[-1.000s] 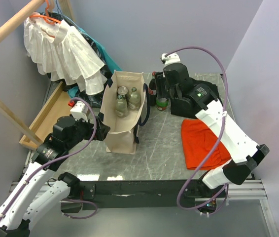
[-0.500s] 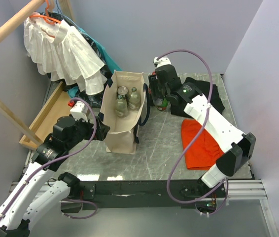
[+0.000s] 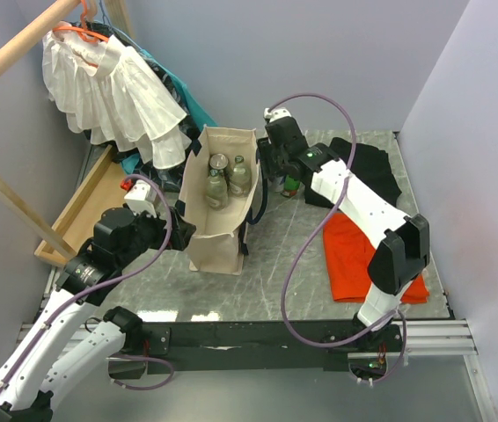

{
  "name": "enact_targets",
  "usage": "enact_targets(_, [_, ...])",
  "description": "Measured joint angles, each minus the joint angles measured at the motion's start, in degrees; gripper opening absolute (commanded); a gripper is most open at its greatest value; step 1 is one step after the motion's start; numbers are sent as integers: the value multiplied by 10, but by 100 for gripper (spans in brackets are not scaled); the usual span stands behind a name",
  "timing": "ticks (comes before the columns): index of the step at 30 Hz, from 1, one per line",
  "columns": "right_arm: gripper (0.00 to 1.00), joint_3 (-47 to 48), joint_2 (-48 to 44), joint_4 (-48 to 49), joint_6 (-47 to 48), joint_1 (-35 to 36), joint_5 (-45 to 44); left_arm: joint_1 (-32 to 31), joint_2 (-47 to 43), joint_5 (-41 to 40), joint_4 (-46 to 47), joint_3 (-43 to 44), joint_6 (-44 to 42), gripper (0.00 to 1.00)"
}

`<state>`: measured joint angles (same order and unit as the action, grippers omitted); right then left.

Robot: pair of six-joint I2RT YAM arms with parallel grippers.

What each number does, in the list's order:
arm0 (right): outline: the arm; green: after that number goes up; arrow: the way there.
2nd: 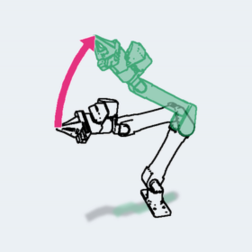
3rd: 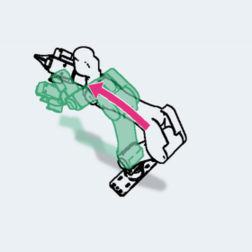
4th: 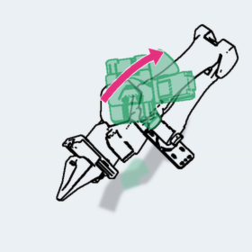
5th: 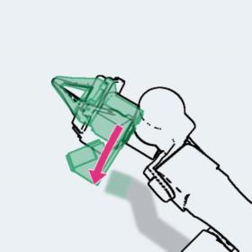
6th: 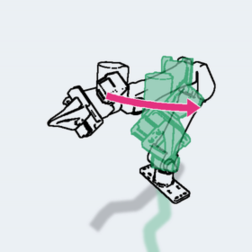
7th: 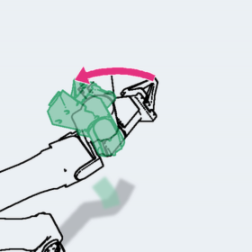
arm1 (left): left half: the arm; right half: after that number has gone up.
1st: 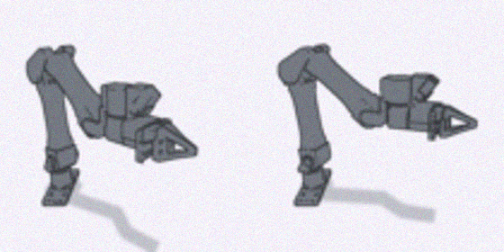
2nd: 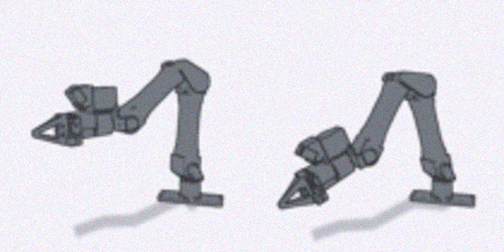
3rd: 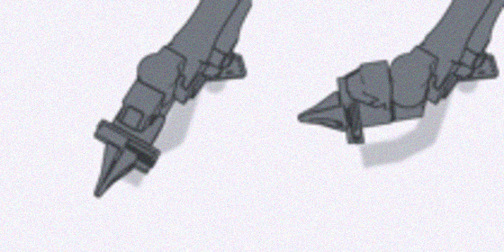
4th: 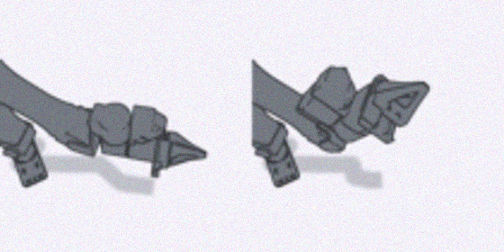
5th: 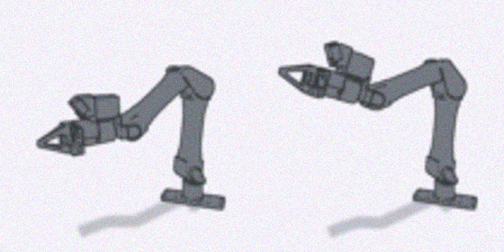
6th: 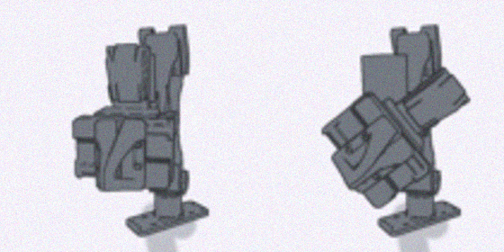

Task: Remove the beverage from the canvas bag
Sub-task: Place the drink at the center of the board.

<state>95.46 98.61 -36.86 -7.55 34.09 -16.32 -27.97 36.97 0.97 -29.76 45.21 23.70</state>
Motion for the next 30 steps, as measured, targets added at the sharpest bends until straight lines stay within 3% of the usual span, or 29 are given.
enact_targets(30, [0,13,89,53,1,-40,70,-5,8,-26,0,0,10,96])
